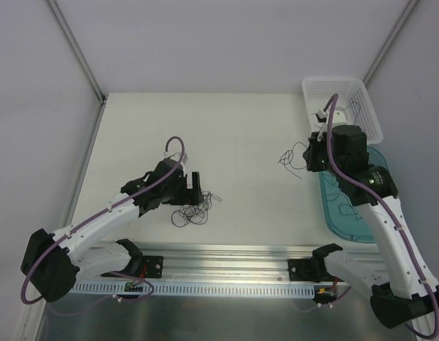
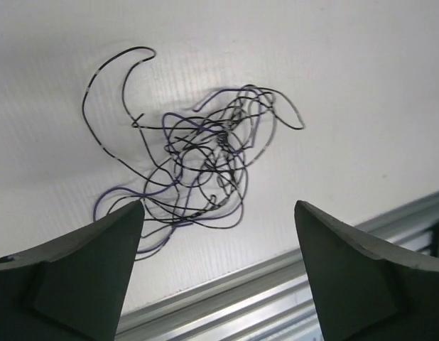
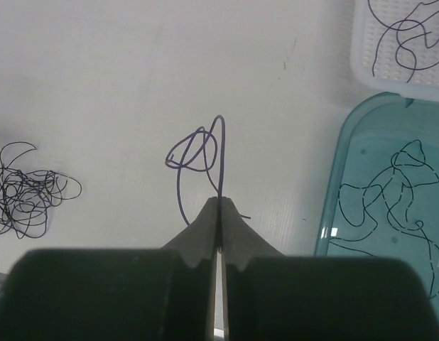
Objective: Untangle the cables
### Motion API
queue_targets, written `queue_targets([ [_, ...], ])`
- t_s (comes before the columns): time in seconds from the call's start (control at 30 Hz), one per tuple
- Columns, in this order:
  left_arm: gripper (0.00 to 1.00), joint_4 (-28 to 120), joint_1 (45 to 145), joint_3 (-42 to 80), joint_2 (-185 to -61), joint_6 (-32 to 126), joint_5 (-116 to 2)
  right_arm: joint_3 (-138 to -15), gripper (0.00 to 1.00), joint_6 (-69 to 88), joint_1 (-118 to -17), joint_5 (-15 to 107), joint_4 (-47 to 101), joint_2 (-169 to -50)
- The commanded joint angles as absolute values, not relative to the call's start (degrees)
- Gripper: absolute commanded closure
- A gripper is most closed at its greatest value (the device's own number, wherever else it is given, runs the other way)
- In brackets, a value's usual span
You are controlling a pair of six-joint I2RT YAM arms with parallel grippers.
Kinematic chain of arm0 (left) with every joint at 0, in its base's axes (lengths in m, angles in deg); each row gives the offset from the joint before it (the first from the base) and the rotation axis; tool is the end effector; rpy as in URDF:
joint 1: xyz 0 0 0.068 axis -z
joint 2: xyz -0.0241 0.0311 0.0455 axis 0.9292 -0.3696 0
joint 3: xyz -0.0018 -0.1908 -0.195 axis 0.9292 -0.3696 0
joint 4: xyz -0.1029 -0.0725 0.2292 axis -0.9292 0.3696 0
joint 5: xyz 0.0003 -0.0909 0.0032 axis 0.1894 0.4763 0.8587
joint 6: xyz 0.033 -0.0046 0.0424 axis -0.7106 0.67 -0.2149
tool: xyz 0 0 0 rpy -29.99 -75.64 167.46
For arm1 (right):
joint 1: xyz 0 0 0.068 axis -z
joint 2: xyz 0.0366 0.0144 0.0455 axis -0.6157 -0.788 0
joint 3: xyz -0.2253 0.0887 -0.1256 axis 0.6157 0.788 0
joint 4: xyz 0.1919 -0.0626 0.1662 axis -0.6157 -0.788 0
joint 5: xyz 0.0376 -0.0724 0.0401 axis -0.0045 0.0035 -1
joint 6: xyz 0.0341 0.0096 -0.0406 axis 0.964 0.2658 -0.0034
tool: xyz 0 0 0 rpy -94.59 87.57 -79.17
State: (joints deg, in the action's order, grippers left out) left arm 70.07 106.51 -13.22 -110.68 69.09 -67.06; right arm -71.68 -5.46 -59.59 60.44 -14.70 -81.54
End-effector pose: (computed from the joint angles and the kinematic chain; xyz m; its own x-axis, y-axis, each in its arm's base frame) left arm 0.1793 -0.1397 0.2312 -0.7925 -0.0754 -0.6052 0.1969 0.9075 -0.3709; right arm 0.1654 0.0608 0.4099 -0.3502 -0.2898 -0.8907 -0.3148 0.9320 -0.1795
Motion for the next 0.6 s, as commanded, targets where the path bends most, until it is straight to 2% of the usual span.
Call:
queue_targets([
  [0.0, 0.11, 71.42, 106.54, -9.04, -105.28, 65.29, -63.55, -74.52, 0.99, -8.04, -57.17, 51.84, -9.76, -83.95],
  [0.1, 0.01, 75.10, 106.46, -4.83, -103.16, 62.74, -63.02, -76.45, 0.99, -7.95, -53.93, 51.22, -8.70, -87.99],
  [0.2, 0.01, 77.56, 104.71, -1.31, -102.19, 59.15, -60.66, -79.26, 0.99, -8.57, -50.06, 47.98, -7.47, -91.94],
  [0.33, 0.01, 80.03, 96.03, 1.42, -101.66, 54.13, -58.01, -82.51, 0.99, -6.99, -45.66, 47.35, -4.40, -95.91],
  [0.57, 0.01, 78.02, 92.04, -3.23, -101.40, 49.20, -71.45, -88.14, 0.99, -1.46, -35.83, 57.54, 5.80, -106.09],
])
